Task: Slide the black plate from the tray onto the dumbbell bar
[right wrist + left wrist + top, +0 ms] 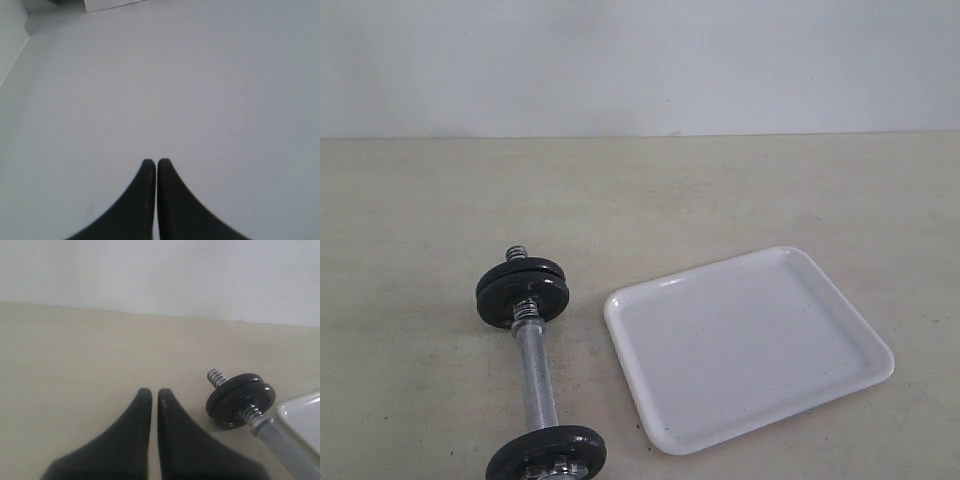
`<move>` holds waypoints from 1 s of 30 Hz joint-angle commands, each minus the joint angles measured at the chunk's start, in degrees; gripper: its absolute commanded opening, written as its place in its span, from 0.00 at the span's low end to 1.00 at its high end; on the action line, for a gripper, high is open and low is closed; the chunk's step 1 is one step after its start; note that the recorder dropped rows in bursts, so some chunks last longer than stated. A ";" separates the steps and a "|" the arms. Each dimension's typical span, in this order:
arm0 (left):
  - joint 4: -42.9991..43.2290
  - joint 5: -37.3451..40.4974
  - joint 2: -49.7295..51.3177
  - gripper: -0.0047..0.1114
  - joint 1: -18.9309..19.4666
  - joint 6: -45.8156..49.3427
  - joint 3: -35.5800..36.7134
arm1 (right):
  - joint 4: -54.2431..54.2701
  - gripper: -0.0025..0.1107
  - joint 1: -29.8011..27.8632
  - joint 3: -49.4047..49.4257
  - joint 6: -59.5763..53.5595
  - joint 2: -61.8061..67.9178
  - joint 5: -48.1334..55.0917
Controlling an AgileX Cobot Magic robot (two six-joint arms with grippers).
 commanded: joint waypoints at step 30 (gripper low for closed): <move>22.05 -1.23 -0.18 0.08 0.12 -17.73 0.23 | 0.00 0.02 -0.30 0.00 0.20 -9.70 -5.56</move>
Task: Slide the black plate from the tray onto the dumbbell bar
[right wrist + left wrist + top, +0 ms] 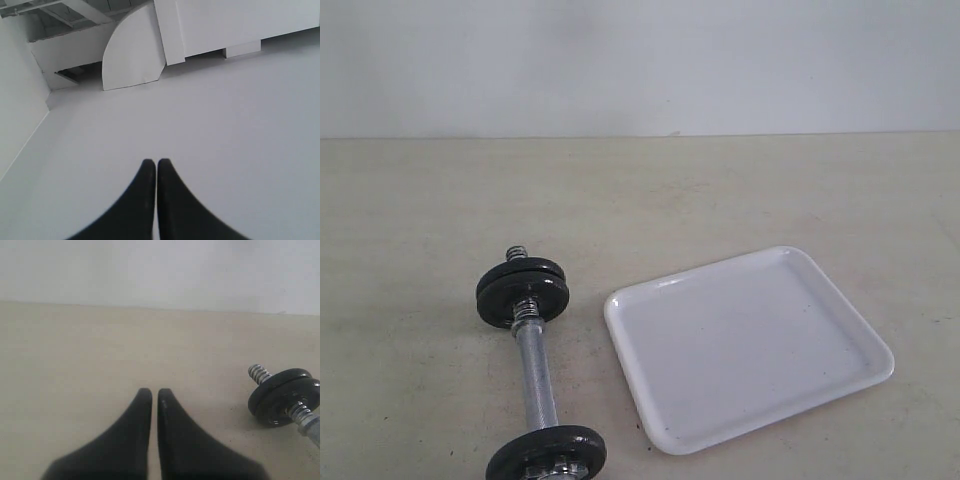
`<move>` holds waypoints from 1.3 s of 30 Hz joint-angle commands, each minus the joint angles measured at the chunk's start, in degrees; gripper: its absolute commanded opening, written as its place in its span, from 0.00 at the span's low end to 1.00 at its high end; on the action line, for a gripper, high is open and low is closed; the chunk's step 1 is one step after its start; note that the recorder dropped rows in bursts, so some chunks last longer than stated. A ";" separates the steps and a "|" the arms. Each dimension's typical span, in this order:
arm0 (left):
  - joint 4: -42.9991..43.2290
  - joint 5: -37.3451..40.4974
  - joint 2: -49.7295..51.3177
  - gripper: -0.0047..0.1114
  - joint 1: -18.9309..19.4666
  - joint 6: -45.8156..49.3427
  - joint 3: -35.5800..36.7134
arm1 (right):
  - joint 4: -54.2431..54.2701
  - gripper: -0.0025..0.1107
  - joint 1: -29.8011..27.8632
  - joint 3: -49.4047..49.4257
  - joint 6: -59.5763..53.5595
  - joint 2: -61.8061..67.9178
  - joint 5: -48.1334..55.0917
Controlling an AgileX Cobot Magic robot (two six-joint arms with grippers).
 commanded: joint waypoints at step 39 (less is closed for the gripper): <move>-0.44 -0.65 -0.18 0.08 0.12 0.43 0.23 | -0.50 0.02 -0.11 22.53 0.77 -0.20 59.20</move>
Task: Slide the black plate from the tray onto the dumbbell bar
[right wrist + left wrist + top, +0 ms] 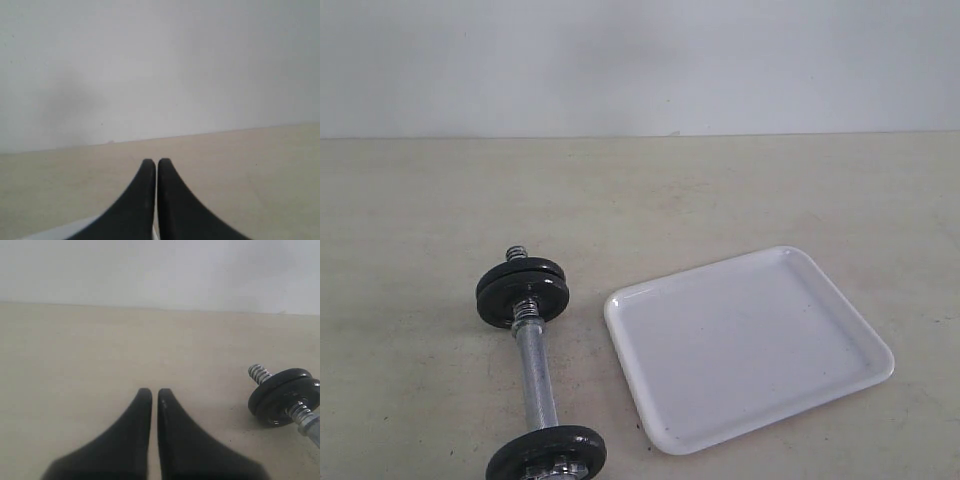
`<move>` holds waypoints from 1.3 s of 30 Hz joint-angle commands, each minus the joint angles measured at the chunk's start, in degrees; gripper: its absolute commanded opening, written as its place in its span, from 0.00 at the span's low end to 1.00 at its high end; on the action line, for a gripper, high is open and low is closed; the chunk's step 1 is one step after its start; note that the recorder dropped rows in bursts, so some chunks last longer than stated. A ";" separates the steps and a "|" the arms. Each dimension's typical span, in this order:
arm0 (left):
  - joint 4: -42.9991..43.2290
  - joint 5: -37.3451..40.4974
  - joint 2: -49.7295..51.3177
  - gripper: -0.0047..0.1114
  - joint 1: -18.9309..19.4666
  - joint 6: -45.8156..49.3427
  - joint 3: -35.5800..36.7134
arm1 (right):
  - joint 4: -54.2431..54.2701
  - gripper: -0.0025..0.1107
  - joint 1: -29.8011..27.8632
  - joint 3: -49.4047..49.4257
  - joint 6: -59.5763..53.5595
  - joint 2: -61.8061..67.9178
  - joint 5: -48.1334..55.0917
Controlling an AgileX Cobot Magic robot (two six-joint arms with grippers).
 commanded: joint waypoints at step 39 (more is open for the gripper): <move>-0.44 -0.65 -0.18 0.08 0.12 0.34 0.23 | -1.82 0.02 -0.11 2.90 -0.15 -0.24 12.31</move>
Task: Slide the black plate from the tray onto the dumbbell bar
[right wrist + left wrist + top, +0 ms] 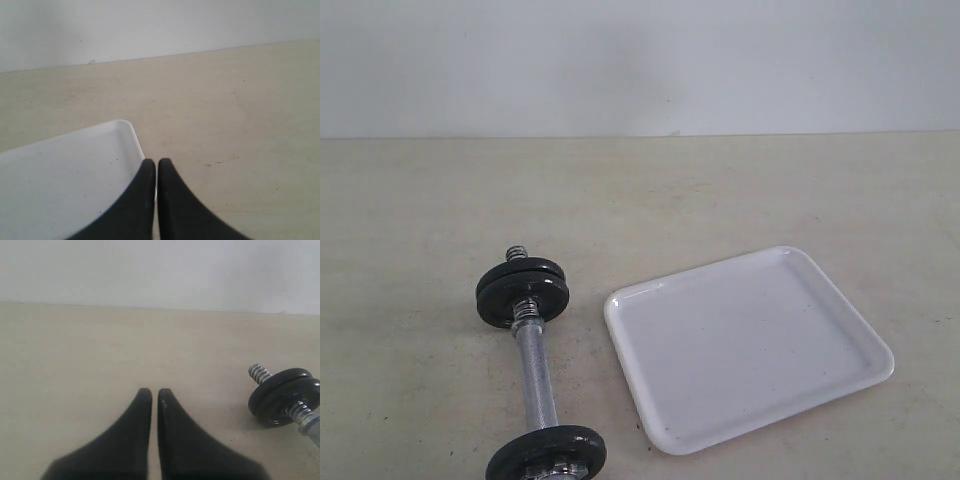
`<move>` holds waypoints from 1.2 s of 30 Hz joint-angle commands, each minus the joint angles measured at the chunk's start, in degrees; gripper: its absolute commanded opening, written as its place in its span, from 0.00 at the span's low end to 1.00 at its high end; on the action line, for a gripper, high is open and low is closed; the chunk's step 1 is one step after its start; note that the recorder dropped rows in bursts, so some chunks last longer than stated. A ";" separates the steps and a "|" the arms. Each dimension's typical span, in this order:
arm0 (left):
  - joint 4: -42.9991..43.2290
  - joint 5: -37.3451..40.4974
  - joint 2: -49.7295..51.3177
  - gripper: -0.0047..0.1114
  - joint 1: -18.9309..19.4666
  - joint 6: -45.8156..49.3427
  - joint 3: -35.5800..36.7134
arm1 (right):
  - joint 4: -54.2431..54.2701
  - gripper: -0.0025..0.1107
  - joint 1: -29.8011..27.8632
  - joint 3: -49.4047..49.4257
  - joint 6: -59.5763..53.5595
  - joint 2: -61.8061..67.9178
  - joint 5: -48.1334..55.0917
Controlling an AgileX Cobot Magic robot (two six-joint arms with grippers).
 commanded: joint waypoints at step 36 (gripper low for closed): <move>-0.44 -0.65 -0.18 0.08 5.24 0.21 0.23 | -0.59 0.02 -2.87 -0.05 -0.15 -0.24 -0.20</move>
